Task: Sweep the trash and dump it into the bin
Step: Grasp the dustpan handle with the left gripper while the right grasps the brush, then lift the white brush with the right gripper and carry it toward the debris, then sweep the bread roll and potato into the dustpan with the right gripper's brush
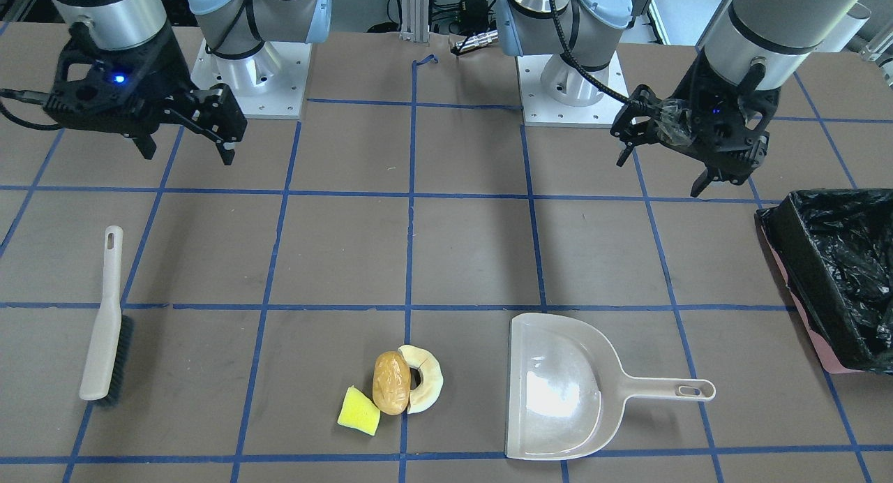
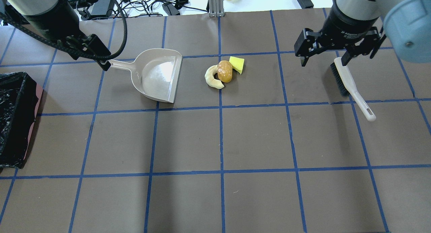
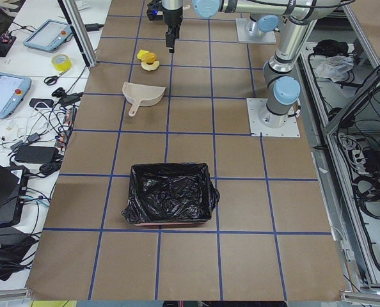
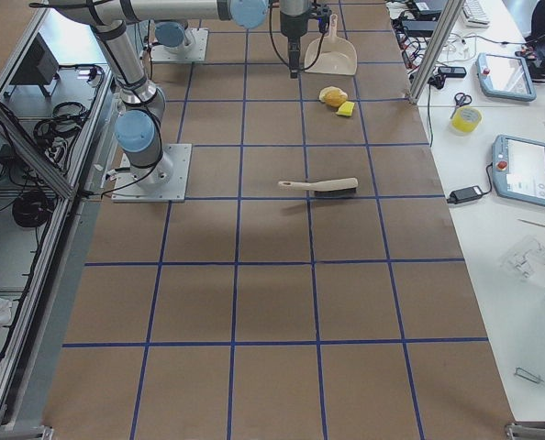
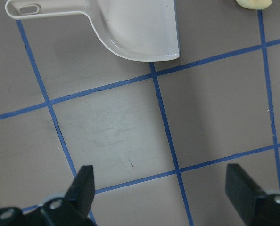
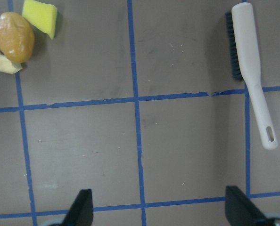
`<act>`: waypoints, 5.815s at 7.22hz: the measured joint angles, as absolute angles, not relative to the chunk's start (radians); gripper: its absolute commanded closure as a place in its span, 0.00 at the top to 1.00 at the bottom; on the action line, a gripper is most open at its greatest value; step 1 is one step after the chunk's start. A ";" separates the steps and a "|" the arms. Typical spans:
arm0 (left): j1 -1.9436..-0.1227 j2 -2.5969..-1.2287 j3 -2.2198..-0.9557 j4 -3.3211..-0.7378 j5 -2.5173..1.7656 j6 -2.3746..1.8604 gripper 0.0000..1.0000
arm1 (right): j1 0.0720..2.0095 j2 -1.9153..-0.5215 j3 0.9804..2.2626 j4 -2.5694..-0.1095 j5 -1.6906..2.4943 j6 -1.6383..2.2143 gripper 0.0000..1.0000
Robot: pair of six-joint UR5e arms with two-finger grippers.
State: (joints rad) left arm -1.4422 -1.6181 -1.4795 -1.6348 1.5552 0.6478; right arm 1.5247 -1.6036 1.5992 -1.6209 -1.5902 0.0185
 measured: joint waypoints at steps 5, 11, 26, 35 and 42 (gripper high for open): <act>-1.373 -1.758 -1.477 -1.497 1.562 1.285 1.00 | 1.307 -1.416 1.655 -1.700 -1.616 -0.311 0.99; -1.330 -2.005 -1.442 -1.181 1.555 1.739 1.00 | 1.103 -1.322 1.921 -2.067 -1.596 -0.716 0.92; -1.340 -2.181 -1.386 -1.170 1.549 1.836 0.87 | 1.286 -1.360 1.889 -2.006 -1.600 -0.286 0.00; -1.340 -2.184 -1.385 -1.170 1.563 1.835 0.00 | 1.804 -1.143 1.621 -1.852 -1.663 0.333 0.00; -1.387 -2.180 -1.384 -1.170 1.637 1.683 0.00 | 1.878 -1.056 1.521 -1.801 -1.730 0.333 0.00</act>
